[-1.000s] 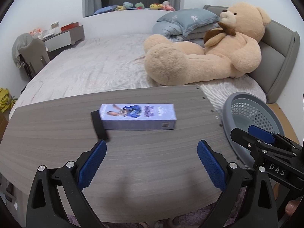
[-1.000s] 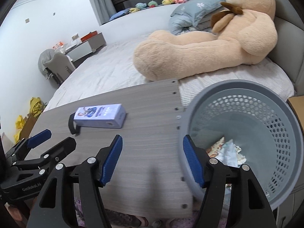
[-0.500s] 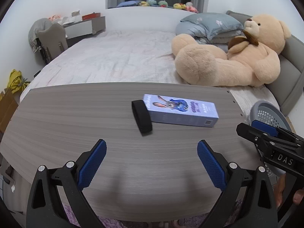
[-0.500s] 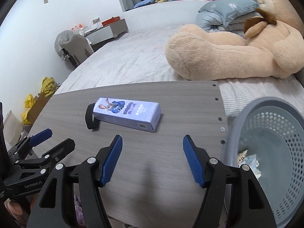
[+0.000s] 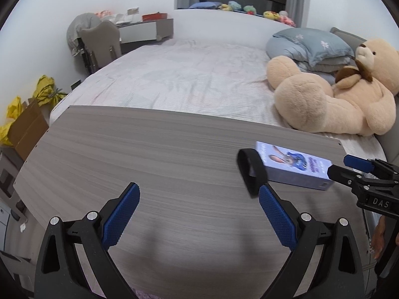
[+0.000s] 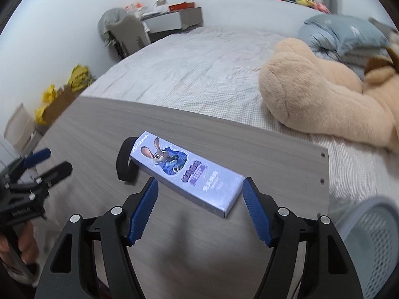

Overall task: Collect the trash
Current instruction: 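Grasp the lavender Zootopia box with the right tool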

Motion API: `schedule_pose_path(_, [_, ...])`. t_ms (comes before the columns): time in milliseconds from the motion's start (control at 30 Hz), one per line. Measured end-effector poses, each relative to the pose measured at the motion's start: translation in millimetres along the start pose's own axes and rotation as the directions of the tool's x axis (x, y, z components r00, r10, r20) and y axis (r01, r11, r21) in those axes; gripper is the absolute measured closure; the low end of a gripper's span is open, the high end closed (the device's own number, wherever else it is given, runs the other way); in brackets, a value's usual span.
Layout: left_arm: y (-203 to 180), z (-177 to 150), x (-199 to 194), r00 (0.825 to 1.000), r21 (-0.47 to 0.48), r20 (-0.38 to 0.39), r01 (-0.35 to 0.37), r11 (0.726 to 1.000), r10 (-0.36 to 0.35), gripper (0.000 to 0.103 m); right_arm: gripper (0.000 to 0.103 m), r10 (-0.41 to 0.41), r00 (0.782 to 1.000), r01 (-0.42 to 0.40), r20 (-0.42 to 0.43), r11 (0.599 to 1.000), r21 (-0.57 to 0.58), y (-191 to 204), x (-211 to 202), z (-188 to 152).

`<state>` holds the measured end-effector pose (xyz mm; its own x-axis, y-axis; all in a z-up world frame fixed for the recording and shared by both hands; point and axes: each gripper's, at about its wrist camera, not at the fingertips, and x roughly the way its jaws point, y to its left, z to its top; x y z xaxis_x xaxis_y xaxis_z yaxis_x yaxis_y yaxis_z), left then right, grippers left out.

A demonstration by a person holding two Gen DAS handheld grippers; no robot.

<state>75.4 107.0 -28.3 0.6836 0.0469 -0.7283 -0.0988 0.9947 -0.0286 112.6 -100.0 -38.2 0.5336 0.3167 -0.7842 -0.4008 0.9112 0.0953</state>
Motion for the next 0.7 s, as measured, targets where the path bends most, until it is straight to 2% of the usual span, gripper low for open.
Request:
schedule_pose_path(133, [13, 6, 7, 1.000, -0.026, -0.010, -0.024, 0.999, 0.024, 0.009, 0.033, 0.011, 0.999, -0.015, -0.038, 0.993, -0.114, 5, 14, 12])
schedule_pose_path(333, [20, 12, 15, 0.999, -0.042, -0.014, -0.037, 0.998, 0.037, 0.009, 0.031, 0.035, 0.994, -0.062, -0.104, 0.961, -0.270, 12, 35, 25])
schedule_pose_path(533, [19, 16, 19, 0.999, -0.038, -0.018, -0.043, 0.998, 0.042, 0.009, 0.031, 0.121, 0.975, -0.174, -0.184, 0.937, -0.304, 13, 55, 31])
schedule_pose_path(700, [19, 16, 23, 0.999, -0.037, -0.026, -0.044, 0.998, 0.043, 0.009, 0.031, 0.109, 0.971, -0.179, -0.215, 0.922, -0.344, 20, 67, 31])
